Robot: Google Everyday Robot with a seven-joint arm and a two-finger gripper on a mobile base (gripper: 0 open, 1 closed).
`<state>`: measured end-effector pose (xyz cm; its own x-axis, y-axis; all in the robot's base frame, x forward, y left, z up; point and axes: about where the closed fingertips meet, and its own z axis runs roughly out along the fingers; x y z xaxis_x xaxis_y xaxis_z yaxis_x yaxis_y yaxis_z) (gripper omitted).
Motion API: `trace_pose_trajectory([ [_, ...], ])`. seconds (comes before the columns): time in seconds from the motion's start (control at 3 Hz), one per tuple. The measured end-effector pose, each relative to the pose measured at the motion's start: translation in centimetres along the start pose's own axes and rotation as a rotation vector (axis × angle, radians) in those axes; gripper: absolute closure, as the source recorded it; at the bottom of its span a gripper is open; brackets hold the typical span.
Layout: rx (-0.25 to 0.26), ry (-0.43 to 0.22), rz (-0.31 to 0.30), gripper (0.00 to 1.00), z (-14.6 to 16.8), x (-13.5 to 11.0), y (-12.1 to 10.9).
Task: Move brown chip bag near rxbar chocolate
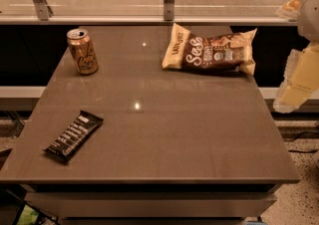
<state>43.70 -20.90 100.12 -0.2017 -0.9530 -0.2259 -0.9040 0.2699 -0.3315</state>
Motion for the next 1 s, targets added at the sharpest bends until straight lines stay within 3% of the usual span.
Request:
trace_pose_trajectory([
  [0.67,0.008,0.025,0.004,0.0,0.2,0.0,-0.3],
  [1.0,0.021,0.099,0.02,0.0,1.2,0.3,-0.8],
])
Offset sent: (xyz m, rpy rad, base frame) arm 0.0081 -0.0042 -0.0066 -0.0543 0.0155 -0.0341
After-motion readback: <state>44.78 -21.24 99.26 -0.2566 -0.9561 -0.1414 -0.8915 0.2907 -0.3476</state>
